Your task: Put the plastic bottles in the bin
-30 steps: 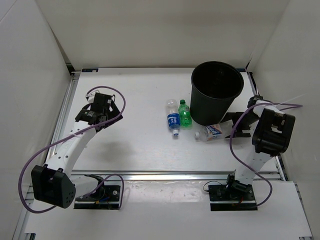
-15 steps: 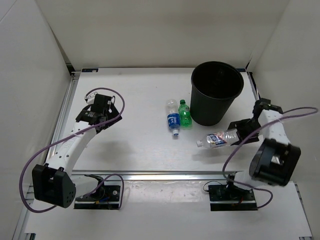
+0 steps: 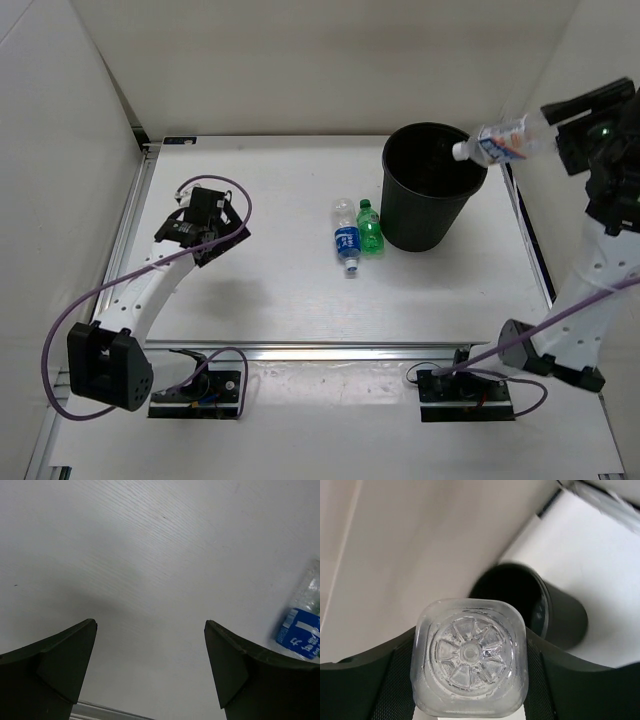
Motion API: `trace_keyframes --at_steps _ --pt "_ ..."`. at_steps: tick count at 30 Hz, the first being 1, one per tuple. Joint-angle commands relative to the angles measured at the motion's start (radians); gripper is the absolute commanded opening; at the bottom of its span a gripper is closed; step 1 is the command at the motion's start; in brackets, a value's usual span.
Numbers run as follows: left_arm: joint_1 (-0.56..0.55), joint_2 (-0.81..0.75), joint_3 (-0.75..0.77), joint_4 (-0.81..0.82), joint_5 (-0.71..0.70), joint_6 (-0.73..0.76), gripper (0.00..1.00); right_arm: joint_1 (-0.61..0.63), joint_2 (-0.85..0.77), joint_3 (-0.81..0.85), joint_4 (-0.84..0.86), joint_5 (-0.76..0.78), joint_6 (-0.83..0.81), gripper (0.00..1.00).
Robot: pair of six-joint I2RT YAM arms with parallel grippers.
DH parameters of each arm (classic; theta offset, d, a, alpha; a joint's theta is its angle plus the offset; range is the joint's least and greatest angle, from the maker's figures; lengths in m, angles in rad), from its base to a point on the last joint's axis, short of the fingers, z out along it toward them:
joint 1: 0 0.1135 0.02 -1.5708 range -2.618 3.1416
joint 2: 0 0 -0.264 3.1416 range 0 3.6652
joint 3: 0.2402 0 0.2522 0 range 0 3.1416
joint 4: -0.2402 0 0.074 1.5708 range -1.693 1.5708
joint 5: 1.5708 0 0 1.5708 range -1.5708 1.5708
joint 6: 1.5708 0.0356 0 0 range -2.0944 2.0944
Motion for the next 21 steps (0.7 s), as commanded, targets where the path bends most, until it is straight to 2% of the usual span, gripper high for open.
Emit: trace_keyframes --at_steps 1,3,4,5,9,10,13,18,21 --pt "0.004 0.002 0.000 0.072 0.168 0.051 1.00 0.052 0.178 0.108 0.124 0.106 -0.088 0.33" --pt "0.004 0.012 0.000 0.137 0.271 0.089 1.00 0.095 0.213 0.085 0.234 0.150 -0.135 0.47" --pt "0.004 0.012 0.000 0.155 0.297 0.098 1.00 0.147 0.236 0.062 0.261 0.205 -0.186 0.59" --pt "0.004 0.034 0.000 0.183 0.335 0.099 1.00 0.201 0.252 0.062 0.294 0.231 -0.217 0.64" --pt "-0.016 0.126 0.054 0.204 0.347 0.108 1.00 0.321 0.333 0.111 0.309 0.311 -0.375 0.88" --pt "-0.029 0.150 0.105 0.213 0.347 0.108 1.00 0.346 0.333 0.111 0.309 0.345 -0.400 1.00" --pt "-0.068 0.254 0.237 0.227 0.374 0.131 1.00 0.401 0.258 0.045 0.309 0.443 -0.412 1.00" --pt "-0.137 0.420 0.416 0.264 0.455 0.174 1.00 0.438 0.122 -0.113 0.255 0.433 -0.376 1.00" --pt "-0.186 0.544 0.523 0.273 0.486 0.186 1.00 0.450 -0.013 -0.261 0.237 0.442 -0.346 1.00"
